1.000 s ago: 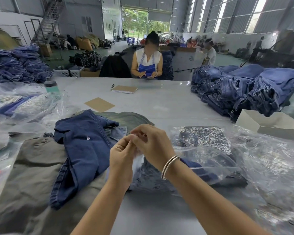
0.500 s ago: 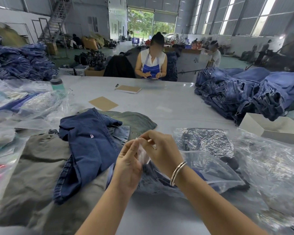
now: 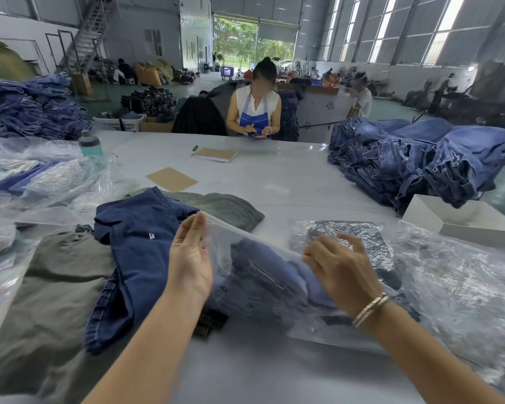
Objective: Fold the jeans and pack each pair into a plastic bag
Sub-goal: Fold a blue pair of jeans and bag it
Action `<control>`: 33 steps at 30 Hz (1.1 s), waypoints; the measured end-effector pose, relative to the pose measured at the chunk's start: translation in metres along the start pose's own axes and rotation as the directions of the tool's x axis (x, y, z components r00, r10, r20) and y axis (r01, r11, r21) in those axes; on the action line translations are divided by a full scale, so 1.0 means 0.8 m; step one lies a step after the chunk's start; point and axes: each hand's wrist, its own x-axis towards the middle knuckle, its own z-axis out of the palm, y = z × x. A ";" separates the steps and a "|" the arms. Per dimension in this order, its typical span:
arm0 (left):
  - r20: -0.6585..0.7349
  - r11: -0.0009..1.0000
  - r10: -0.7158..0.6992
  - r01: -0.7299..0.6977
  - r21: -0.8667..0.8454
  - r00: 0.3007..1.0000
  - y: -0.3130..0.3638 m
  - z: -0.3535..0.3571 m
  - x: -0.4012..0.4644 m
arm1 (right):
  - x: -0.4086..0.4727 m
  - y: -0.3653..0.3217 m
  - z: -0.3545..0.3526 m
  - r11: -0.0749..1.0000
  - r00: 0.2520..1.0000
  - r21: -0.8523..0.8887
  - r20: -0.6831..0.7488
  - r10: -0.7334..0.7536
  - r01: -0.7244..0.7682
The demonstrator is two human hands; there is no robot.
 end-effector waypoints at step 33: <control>0.439 -0.344 -0.565 -0.682 0.645 0.699 0.041 0.053 0.061 | 0.053 0.025 0.052 0.904 0.878 0.275 0.441 0.185 -0.329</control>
